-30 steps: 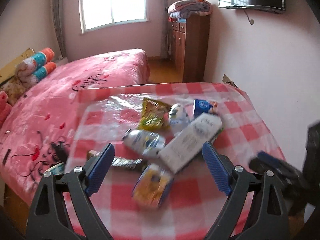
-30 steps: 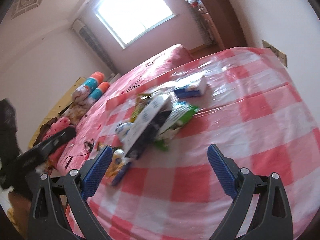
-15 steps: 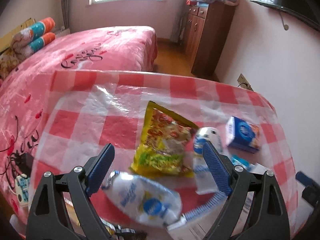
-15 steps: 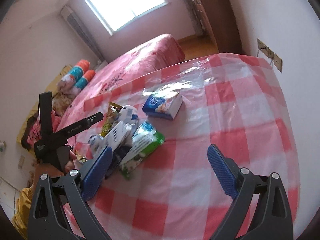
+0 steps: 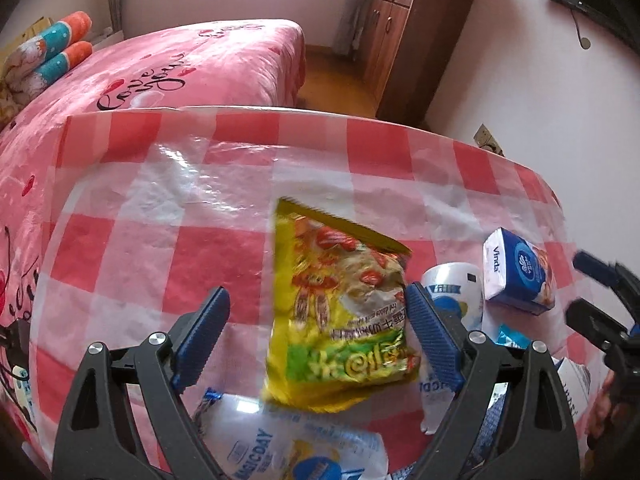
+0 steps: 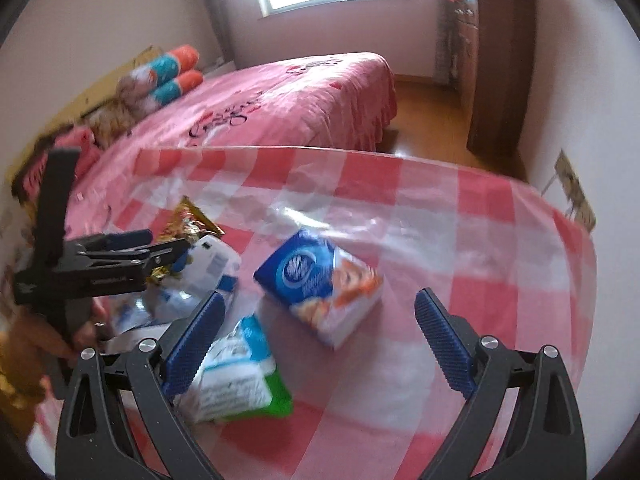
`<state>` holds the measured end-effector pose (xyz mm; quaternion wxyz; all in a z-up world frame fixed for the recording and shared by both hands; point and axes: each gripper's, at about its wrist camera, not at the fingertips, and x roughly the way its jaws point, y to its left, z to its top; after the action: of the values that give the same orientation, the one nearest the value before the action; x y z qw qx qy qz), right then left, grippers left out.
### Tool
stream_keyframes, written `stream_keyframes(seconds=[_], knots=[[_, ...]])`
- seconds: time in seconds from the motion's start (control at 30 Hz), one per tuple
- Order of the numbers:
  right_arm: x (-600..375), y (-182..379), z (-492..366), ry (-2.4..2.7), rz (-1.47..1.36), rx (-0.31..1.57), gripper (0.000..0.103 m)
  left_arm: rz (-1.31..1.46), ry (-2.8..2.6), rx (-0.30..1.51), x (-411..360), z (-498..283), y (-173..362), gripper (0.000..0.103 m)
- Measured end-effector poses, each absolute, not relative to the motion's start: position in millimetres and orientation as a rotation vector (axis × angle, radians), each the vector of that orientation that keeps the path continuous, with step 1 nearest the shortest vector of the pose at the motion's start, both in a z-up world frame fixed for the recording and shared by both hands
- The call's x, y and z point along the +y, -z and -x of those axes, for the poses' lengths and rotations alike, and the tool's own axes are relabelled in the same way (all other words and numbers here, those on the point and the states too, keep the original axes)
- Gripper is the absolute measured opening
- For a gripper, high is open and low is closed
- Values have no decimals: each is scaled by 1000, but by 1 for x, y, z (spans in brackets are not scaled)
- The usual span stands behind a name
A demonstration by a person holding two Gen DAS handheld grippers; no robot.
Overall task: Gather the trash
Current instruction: 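Reach the left tool to the yellow snack bag while the right tool reaches the blue tissue pack, then grasp the yellow snack bag with the left tool while the right tool grasps the blue tissue pack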
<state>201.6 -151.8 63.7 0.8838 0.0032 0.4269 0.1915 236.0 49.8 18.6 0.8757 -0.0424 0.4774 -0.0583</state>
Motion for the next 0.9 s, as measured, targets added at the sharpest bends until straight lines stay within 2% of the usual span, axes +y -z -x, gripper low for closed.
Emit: stream_keyframes(seconds=[0.1,0.23,0.27,0.33,0.43,0.9], knots=[[-139,-55,-216,-404,80,893,95,50,126,992,45,-236,-16,80],[-132,-40,-228,-443,125,927,94,22,139,979,41,-231,-18,60],[-130,-36,-227,-455,135,929,92,14,141,977,40,-230,-18,59],[-129,-32,-226,-483,119,944,77,3,153,974,37,-228,-18,55],[-128,-31,-222,-514,97,952,70,2,171,975,35,-223,-20,47],[-116,-35,-161,-585,61,962,54,-15,248,1001,31,-160,-27,42]])
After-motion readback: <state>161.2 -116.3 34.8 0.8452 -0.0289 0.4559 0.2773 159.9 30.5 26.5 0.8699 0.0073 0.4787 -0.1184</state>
